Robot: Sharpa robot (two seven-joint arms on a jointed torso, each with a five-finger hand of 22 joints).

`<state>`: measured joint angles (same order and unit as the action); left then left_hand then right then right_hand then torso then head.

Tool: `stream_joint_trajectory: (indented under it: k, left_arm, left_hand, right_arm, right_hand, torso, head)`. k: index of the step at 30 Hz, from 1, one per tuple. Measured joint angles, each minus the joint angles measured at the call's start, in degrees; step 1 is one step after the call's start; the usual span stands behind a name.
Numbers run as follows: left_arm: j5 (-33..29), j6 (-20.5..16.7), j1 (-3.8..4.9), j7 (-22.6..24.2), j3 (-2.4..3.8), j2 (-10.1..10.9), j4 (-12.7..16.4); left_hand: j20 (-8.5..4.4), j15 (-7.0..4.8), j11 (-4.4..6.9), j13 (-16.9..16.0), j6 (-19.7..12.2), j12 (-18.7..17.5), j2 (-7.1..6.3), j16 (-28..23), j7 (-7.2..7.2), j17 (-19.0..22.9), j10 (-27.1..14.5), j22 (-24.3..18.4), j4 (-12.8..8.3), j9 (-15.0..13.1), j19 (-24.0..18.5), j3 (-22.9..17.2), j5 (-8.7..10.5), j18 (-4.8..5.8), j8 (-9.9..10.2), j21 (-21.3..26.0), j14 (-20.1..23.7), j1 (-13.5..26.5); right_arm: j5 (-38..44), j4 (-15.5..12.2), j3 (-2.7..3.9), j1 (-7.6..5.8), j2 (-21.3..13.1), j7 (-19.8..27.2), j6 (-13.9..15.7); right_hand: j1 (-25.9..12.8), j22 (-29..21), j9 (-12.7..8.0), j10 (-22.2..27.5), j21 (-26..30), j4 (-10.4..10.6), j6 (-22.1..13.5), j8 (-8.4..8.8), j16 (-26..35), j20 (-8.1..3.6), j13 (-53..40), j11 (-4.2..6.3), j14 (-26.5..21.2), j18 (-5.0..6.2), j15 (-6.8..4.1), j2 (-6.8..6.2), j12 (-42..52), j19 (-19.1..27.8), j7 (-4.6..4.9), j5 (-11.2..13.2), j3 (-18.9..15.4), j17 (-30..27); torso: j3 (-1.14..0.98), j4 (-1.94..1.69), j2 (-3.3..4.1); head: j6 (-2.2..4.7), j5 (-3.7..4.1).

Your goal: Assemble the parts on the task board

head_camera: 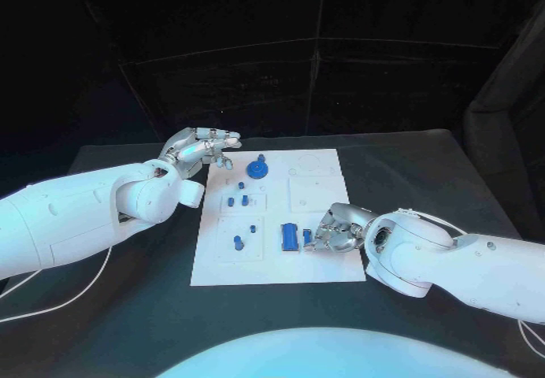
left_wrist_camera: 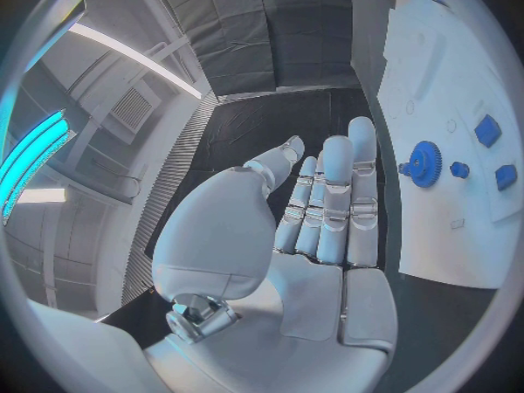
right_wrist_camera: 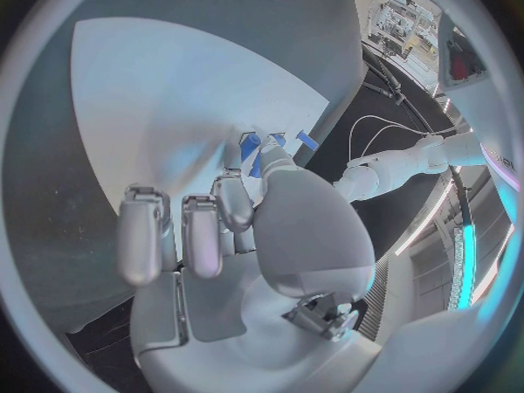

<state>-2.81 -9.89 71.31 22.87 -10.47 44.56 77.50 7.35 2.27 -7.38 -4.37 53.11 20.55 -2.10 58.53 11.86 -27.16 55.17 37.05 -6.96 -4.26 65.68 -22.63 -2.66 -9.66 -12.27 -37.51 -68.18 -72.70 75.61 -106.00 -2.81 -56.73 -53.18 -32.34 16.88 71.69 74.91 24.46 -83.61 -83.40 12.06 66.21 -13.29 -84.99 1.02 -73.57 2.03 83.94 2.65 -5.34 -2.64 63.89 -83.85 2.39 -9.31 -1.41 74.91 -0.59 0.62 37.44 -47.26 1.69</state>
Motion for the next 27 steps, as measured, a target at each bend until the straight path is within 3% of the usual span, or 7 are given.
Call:
stream_joint_trajectory:
  k: [8, 12, 17, 21, 24, 27]
  left_arm:
    - [0.00, 0.02, 0.00, -0.03, 0.00, 0.02, -0.01]
    - [0.00, 0.04, 0.00, -0.04, 0.00, -0.01, -0.03]
    - [0.00, 0.04, 0.00, -0.05, 0.00, -0.04, -0.02]
    - [0.00, 0.05, 0.00, -0.05, 0.00, -0.03, 0.05]
    - [0.00, 0.05, 0.00, -0.06, -0.01, 0.00, 0.05]
    - [0.00, 0.05, 0.00, -0.06, -0.01, -0.01, 0.04]
  left_hand:
    - [0.00, 0.00, 0.00, 0.00, 0.00, 0.00, 0.00, 0.00, 0.00, 0.00, 0.00, 0.00, 0.00, 0.00, 0.00, 0.00, 0.00, 0.00, 0.00, 0.00, 0.00, 0.00]
    - [0.00, 0.00, 0.00, 0.00, 0.00, 0.00, 0.00, 0.00, 0.00, 0.00, 0.00, 0.00, 0.00, 0.00, 0.00, 0.00, 0.00, 0.00, 0.00, 0.00, 0.00, 0.00]
    - [0.00, 0.00, 0.00, 0.00, 0.00, 0.00, 0.00, 0.00, 0.00, -0.01, 0.00, 0.00, 0.00, 0.00, 0.00, 0.00, 0.00, 0.00, 0.00, 0.00, 0.00, 0.00]
    - [0.00, 0.00, 0.00, 0.00, 0.00, 0.00, 0.00, 0.00, 0.00, -0.01, 0.00, 0.00, 0.00, 0.00, 0.00, 0.00, 0.00, 0.00, 0.00, 0.00, 0.00, 0.00]
    - [0.00, 0.00, 0.00, 0.00, 0.00, 0.00, 0.00, 0.00, 0.00, -0.01, 0.00, 0.01, 0.00, 0.00, 0.00, 0.00, 0.00, 0.00, 0.00, 0.00, 0.00, 0.00]
    - [0.00, 0.00, 0.00, 0.00, 0.00, 0.00, 0.00, 0.00, 0.00, -0.01, 0.00, 0.01, 0.00, 0.00, 0.00, 0.00, 0.00, 0.00, 0.00, 0.00, 0.00, 0.00]
  right_arm:
    - [0.02, 0.92, 0.06, -0.03, 0.57, -0.37, -0.68]
    - [0.08, 2.17, 0.01, -0.02, 1.05, -0.91, -0.74]
    - [0.10, 2.78, 0.07, -0.04, 1.60, -1.16, -0.98]
    - [0.12, 2.91, 0.08, -0.08, 1.62, -1.08, -1.37]
    - [0.03, 2.66, 0.08, -0.08, 1.44, -0.78, -1.49]
    - [-0.27, 2.04, 0.02, -0.03, 0.88, -0.18, -1.40]
  right_hand:
    - [1.04, 0.00, 0.14, 0.00, 0.00, -0.43, 0.00, 0.21, 0.00, 0.00, -0.02, 0.00, 0.00, 0.00, 0.00, 0.55, 0.00, 0.00, 0.00, -0.33, -0.18, 0.00]
    - [1.20, 0.00, 0.30, 0.11, 0.00, -0.31, 0.00, 0.20, -0.01, 0.00, -0.22, -0.11, 0.00, 0.00, 0.01, 1.81, -0.01, 0.00, 0.00, -0.71, -0.30, 0.00]
    - [1.21, 0.00, 0.42, 0.11, 0.00, -0.77, 0.01, 0.20, -0.01, 0.00, -0.15, -0.11, 0.00, 0.00, 0.01, 1.83, -0.10, 0.00, 0.00, -0.67, -1.14, -0.01]
    - [0.06, 0.00, 0.50, 0.10, 0.22, -0.64, 0.02, 0.41, -0.01, 0.00, -0.10, -0.10, 0.00, 0.00, 0.01, 0.19, -0.10, 0.00, -0.01, -1.15, -3.54, 0.00]
    - [-1.30, 0.00, 0.41, 0.09, 0.22, 0.12, 0.01, 0.72, 0.26, 0.00, -0.11, -0.10, 0.00, 0.00, 0.01, -1.15, -0.12, 0.00, 0.00, 1.71, -5.49, 0.00]
    - [-1.73, 0.00, 0.44, 0.09, 0.48, 0.97, -0.20, 0.72, 0.34, 0.00, -0.11, -0.09, 0.00, 0.00, 0.01, -1.59, -0.46, 0.00, 0.21, 3.31, -6.48, -0.01]
  torso:
    - [0.03, -0.01, 0.03]
    - [0.03, -0.01, 0.03]
    - [0.03, -0.05, 0.03]
    - [0.03, -0.05, 0.03]
    - [0.02, -0.01, 0.03]
    - [0.02, 0.03, 0.00]
  head:
    - [-0.14, -0.16]
    - [-0.14, -0.16]
    - [-0.16, -0.14]
    - [-0.25, -0.14]
    - [-0.16, -0.17]
    - [-0.08, -0.17]
